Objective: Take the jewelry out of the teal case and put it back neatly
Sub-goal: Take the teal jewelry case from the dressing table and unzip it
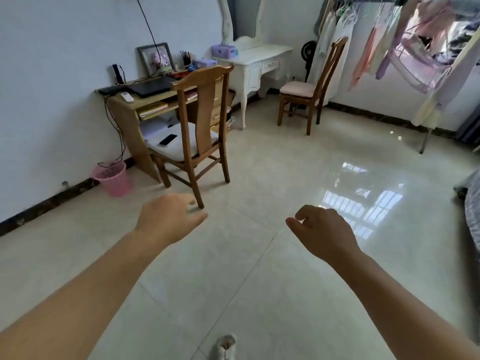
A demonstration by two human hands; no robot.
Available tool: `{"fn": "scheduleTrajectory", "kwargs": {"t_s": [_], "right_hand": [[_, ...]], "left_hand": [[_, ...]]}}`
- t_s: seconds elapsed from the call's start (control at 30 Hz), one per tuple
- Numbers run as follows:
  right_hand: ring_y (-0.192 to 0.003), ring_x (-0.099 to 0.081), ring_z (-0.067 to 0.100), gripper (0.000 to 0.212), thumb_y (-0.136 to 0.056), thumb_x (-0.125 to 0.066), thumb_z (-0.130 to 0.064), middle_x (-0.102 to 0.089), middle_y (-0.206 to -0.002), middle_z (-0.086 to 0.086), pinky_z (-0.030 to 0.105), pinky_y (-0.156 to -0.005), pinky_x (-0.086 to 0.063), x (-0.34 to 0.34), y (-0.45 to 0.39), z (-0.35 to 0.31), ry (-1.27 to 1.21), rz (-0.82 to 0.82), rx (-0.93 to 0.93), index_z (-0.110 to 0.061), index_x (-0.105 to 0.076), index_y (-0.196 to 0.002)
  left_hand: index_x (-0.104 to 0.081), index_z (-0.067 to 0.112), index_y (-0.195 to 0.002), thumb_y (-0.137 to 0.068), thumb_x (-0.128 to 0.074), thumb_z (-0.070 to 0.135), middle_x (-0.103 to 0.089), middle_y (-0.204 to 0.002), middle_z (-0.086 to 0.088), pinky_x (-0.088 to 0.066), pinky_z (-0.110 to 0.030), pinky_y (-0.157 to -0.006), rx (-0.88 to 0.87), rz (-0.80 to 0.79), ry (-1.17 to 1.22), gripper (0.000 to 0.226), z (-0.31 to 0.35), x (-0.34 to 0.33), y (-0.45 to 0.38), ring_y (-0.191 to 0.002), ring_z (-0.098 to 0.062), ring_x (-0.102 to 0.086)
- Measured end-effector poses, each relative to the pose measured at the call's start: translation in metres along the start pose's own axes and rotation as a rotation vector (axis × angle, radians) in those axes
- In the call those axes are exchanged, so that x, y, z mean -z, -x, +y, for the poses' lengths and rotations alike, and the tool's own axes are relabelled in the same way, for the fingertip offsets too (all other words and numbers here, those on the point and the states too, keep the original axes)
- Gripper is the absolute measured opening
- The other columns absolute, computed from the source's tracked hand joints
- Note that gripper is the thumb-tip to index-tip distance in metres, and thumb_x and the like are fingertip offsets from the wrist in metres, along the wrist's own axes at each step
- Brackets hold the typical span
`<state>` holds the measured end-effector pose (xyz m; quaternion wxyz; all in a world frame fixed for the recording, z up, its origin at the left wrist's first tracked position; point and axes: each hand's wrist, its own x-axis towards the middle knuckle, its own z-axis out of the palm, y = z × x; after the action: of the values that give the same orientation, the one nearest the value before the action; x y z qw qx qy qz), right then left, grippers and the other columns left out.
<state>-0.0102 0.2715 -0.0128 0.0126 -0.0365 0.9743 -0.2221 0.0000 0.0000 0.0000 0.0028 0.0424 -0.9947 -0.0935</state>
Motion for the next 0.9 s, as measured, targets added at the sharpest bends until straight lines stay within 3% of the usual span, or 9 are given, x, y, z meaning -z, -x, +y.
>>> {"fn": "scheduleTrajectory", "kwargs": {"t_s": [0.13, 0.3, 0.67, 0.9], "right_hand": [[-0.094, -0.061, 0.022, 0.036, -0.086, -0.051, -0.049, -0.068, -0.098, 0.0, 0.029, -0.074, -0.043, -0.04, -0.065, -0.01, 0.027, -0.112, -0.043, -0.021, -0.06, -0.108], [-0.094, -0.06, 0.019, 0.036, -0.085, -0.052, -0.049, -0.068, -0.096, -0.002, 0.028, -0.074, -0.043, -0.06, -0.153, -0.013, -0.006, -0.173, -0.146, -0.023, -0.06, -0.109], [-0.1, -0.059, 0.017, 0.036, -0.086, -0.052, -0.047, -0.066, -0.104, -0.003, 0.031, -0.079, -0.046, -0.042, -0.377, 0.058, -0.092, 0.0, -0.279, -0.025, -0.057, -0.114], [-0.105, -0.057, 0.016, 0.04, -0.089, -0.048, -0.046, -0.064, -0.11, -0.004, 0.03, -0.083, -0.046, 0.004, -0.558, 0.093, -0.069, 0.012, -0.198, -0.024, -0.051, -0.122]], "left_hand": [[-0.051, 0.027, -0.125, -0.082, -0.049, 0.06, -0.062, -0.119, 0.002, -0.046, -0.029, -0.075, 0.17, -0.138, -0.03, 0.054, -0.05, -0.023, -0.055, -0.104, -0.02, -0.058], [-0.052, 0.025, -0.125, -0.083, -0.049, 0.059, -0.061, -0.123, 0.002, -0.041, -0.029, -0.074, 0.192, -0.219, 0.028, 0.054, -0.064, -0.041, -0.15, -0.108, -0.019, -0.058], [-0.048, 0.026, -0.128, -0.084, -0.047, 0.059, -0.059, -0.125, 0.004, -0.049, -0.034, -0.086, -0.156, -0.3, 0.033, 0.055, 0.073, -0.078, -0.418, -0.111, -0.015, -0.056], [-0.046, 0.027, -0.13, -0.088, -0.048, 0.05, -0.058, -0.127, 0.006, -0.05, -0.029, -0.088, -0.191, -0.273, 0.037, 0.048, 0.138, -0.062, -0.591, -0.112, -0.013, -0.056]]}}
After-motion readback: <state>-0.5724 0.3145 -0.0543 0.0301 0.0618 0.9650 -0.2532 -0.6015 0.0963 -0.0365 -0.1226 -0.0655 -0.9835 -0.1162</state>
